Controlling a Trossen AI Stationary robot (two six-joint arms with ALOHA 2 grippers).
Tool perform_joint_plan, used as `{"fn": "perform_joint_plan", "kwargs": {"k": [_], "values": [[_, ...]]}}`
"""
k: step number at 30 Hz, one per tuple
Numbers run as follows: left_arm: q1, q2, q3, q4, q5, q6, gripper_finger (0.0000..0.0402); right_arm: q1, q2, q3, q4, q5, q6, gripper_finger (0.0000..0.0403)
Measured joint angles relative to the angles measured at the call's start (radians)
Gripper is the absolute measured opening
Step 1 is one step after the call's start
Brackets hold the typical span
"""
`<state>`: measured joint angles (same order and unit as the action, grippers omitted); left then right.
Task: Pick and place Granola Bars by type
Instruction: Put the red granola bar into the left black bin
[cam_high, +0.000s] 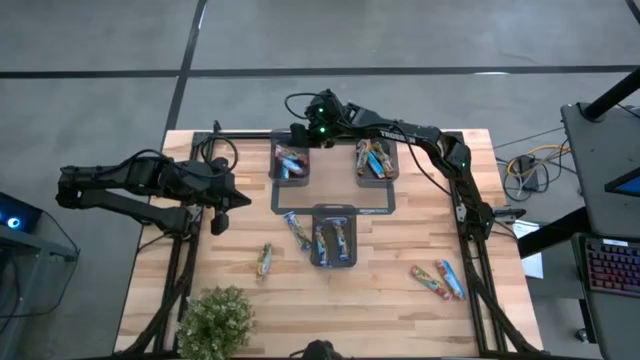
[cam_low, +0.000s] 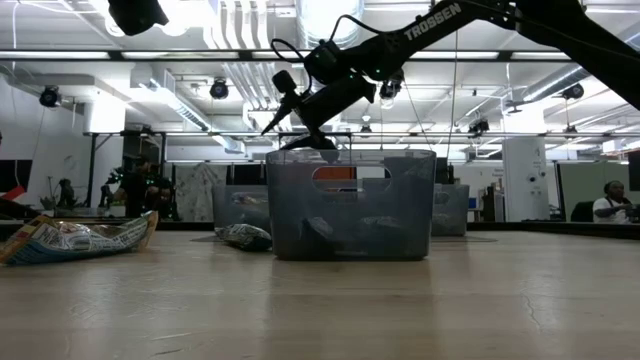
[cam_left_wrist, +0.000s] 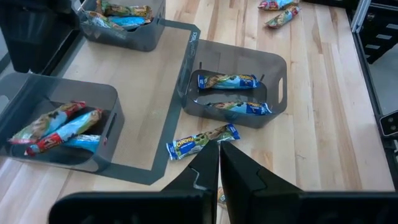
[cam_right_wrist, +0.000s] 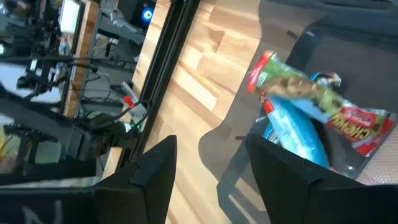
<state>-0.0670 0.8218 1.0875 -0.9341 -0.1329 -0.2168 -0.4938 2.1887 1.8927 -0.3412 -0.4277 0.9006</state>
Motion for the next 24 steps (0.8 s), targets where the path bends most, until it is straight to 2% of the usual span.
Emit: {"fn": "perform_joint_plan", "kwargs": {"k": [10, 16, 24], "values": [[0.000, 0.000, 0.000, 0.000, 0.000, 0.000, 0.0000, 0.017, -0.026, -0.001, 0.000, -0.126, -0.184, 0.0160], [0.000, 0.000, 0.000, 0.000, 0.000, 0.000, 0.0000, 0.042, -0.087, -0.001, -0.051, -0.133, -0.339, 0.0098], [0.000, 0.000, 0.000, 0.001, 0.000, 0.006, 0.0000, 0.075, -0.214, -0.001, -0.235, -0.133, -0.569, 0.0014]]}}
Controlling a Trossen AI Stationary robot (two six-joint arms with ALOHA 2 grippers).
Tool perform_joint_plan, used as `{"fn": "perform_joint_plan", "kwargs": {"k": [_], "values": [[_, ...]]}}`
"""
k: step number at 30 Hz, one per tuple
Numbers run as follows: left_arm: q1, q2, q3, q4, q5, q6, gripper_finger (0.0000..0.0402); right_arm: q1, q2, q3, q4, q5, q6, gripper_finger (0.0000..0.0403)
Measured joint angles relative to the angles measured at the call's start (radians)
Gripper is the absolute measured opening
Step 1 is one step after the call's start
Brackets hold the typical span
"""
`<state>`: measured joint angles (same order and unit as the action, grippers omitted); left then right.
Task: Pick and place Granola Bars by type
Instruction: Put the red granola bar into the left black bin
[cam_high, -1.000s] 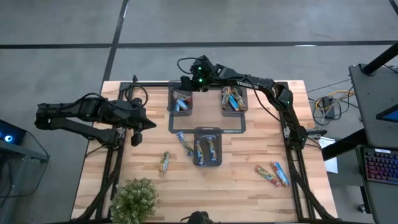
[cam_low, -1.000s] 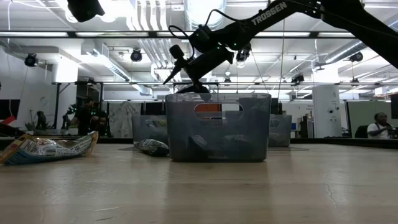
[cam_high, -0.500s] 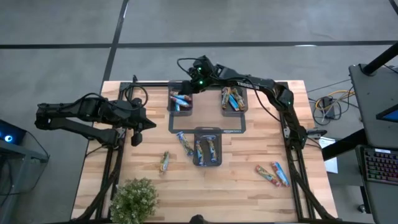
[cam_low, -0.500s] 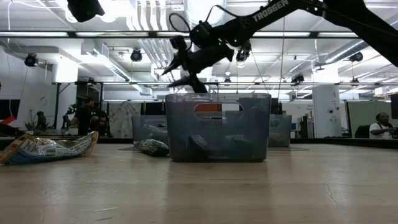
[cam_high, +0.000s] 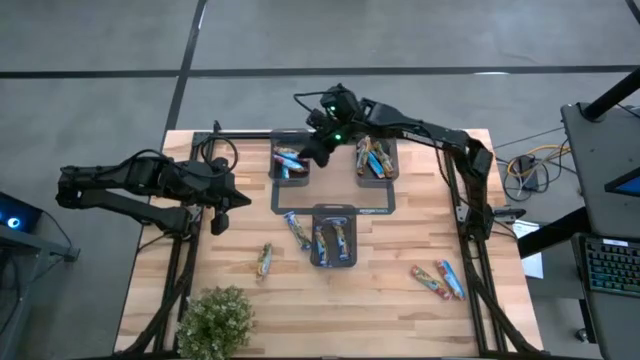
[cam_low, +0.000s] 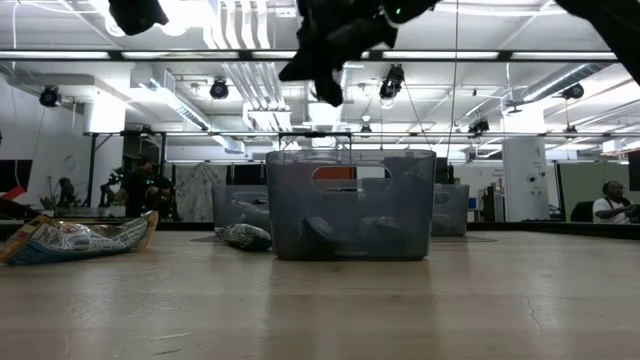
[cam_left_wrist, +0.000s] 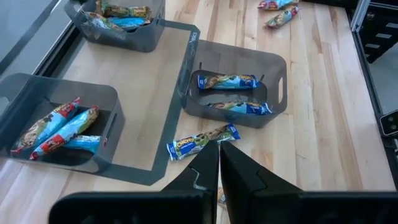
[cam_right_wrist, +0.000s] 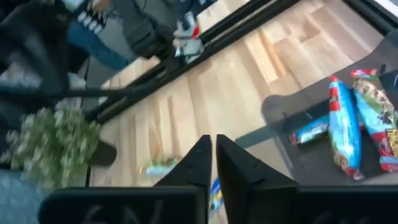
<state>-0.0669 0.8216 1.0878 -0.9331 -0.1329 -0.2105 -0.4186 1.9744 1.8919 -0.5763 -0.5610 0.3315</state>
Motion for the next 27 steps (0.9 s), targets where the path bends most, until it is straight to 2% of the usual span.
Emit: {"fn": "perform_joint_plan", "kwargs": {"k": [9, 17, 21, 27], "values": [[0.000, 0.000, 0.000, 0.044, 0.000, 0.031, 0.0000, 0.083, -0.192, 0.000, -0.177, 0.030, -0.123, 0.0009], [0.000, 0.000, 0.000, 0.075, 0.000, 0.050, 0.0000, 0.234, -0.399, -0.048, -0.286, 0.293, -0.170, 0.0009], [0.000, 0.000, 0.000, 0.097, 0.000, 0.069, 0.0000, 0.313, -0.505, -0.123, -0.288, 0.405, -0.115, 0.0009], [0.000, 0.000, 0.000, 0.110, 0.000, 0.085, 0.0000, 0.422, -0.636, -0.249, -0.289, 0.491, 0.043, 0.0008]]}}
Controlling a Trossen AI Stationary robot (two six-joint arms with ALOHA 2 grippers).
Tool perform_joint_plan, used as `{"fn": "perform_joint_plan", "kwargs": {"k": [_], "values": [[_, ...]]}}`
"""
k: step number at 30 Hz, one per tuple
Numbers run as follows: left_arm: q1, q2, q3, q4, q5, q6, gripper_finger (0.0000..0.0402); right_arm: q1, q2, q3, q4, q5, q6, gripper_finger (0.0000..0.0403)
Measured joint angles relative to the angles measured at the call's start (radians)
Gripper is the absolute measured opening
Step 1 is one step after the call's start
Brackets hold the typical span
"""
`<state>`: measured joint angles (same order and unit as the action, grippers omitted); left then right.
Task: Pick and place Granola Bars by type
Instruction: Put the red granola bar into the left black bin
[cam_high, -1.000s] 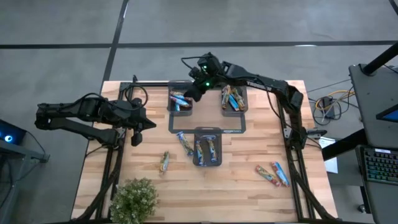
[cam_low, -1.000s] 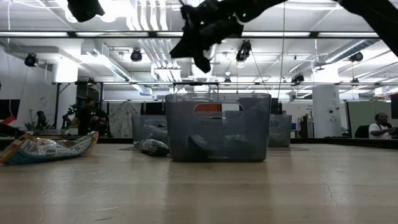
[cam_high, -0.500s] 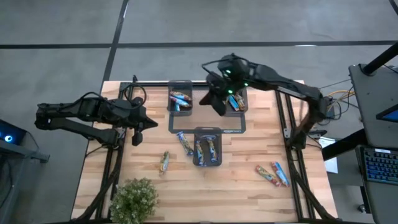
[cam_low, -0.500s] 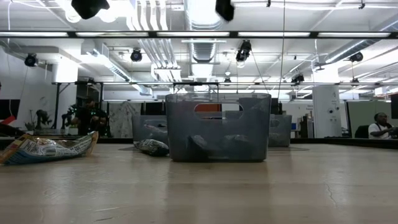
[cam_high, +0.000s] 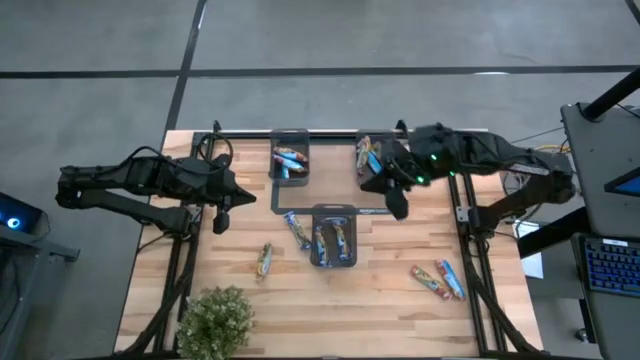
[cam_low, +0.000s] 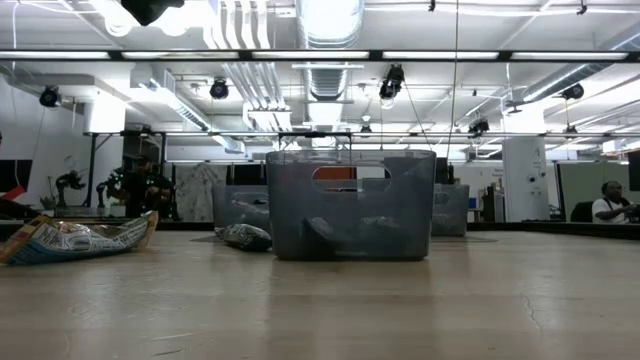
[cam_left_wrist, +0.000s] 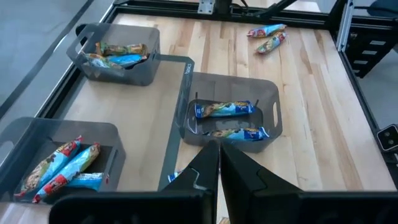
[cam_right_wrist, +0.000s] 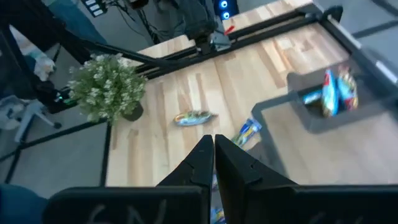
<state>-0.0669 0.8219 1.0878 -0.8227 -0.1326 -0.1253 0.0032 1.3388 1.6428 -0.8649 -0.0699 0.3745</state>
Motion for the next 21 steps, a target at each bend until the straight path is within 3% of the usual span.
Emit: {"fn": "perform_joint_plan", "kwargs": {"k": [9, 21], "values": [[0.000, 0.000, 0.000, 0.000, 0.000, 0.000, 0.0000, 0.200, -0.153, -0.159, 0.002, 0.154, 0.146, 0.0009], [0.000, 0.000, 0.000, 0.000, 0.000, -0.001, 0.0000, 0.422, -0.214, -0.192, -0.001, 0.328, 0.108, 0.0009]]}}
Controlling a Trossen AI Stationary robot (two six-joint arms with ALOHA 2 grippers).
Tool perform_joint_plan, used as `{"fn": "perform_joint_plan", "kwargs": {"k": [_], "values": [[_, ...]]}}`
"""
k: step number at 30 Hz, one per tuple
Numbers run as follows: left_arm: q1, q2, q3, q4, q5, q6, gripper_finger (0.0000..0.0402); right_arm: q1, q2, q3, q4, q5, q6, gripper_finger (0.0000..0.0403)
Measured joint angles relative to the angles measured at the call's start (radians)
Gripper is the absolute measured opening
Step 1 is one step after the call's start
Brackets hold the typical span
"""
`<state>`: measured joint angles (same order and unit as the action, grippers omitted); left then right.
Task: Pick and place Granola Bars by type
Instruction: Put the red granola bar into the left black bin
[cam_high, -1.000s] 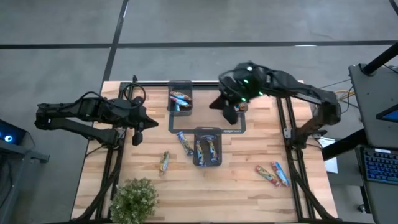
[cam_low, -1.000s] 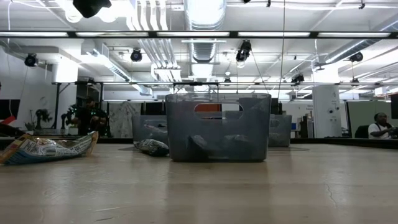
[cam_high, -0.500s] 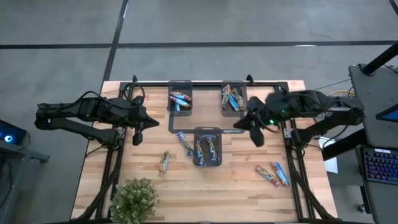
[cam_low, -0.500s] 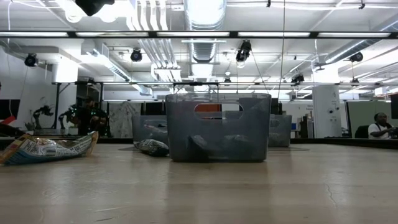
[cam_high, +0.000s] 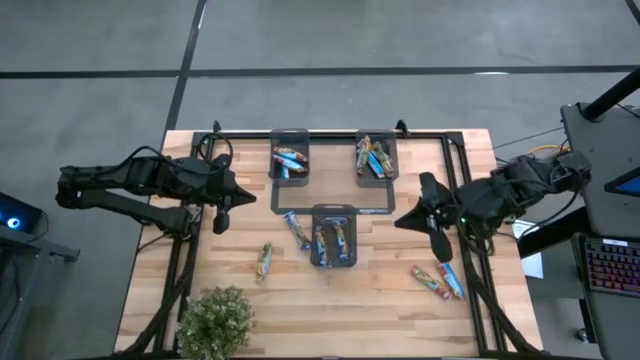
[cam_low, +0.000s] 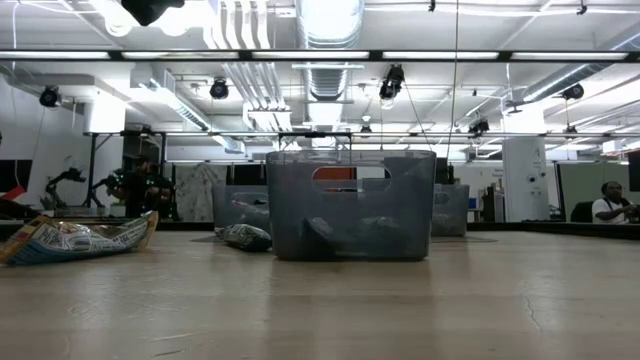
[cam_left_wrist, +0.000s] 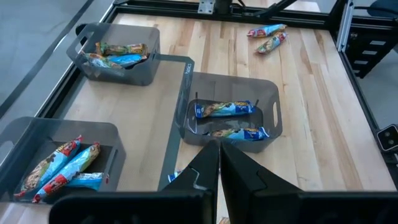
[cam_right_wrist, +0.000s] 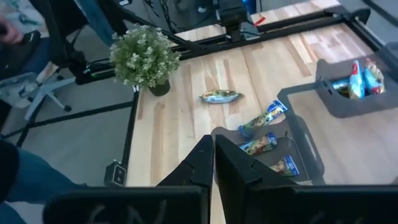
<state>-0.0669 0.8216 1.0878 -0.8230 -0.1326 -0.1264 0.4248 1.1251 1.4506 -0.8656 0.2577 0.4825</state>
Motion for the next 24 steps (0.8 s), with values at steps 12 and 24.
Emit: {"fn": "perform_joint_plan", "kwargs": {"k": [12, 24], "values": [[0.000, 0.000, 0.000, 0.000, 0.000, 0.000, 0.0000, 0.095, 0.001, -0.001, -0.045, -0.001, -0.057, 0.0009], [0.000, 0.000, 0.000, 0.000, 0.000, 0.012, 0.0000, 0.097, -0.031, -0.001, -0.125, 0.001, -0.018, 0.0009]]}}
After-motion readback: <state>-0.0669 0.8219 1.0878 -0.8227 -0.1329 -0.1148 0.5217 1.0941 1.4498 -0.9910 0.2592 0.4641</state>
